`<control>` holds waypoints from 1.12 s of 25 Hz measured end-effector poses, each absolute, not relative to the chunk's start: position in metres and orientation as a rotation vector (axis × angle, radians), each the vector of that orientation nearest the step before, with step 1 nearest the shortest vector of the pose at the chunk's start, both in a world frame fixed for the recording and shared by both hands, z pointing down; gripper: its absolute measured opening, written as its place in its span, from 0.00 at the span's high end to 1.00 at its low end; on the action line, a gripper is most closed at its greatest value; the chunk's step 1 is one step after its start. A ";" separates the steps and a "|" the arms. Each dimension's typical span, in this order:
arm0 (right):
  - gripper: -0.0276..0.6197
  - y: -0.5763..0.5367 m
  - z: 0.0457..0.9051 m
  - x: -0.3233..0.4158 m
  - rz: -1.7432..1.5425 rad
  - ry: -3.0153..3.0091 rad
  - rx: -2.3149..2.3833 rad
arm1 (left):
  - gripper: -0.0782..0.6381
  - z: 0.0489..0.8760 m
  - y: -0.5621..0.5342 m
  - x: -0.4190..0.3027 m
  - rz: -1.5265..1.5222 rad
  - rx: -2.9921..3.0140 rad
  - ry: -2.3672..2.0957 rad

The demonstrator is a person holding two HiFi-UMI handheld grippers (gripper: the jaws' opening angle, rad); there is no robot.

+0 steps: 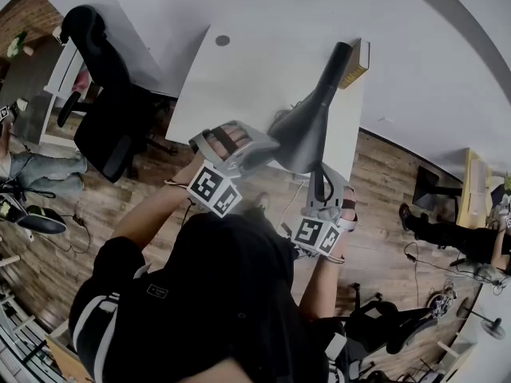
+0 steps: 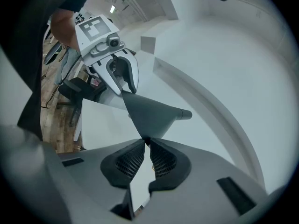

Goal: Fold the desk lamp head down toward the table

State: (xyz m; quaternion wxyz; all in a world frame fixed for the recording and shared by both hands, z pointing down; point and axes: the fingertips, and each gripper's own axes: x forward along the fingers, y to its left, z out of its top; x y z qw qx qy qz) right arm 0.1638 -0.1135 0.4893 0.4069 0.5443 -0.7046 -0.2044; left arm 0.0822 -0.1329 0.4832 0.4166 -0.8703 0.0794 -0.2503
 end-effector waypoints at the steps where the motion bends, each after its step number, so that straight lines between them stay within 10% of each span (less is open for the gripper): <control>1: 0.88 -0.114 0.491 0.164 -0.519 -1.773 1.370 | 0.75 0.486 -0.133 0.083 -0.631 -2.187 0.198; 28: 0.86 -0.132 0.542 0.176 -0.544 -1.744 1.360 | 0.73 0.537 -0.150 0.093 -0.665 -2.105 0.203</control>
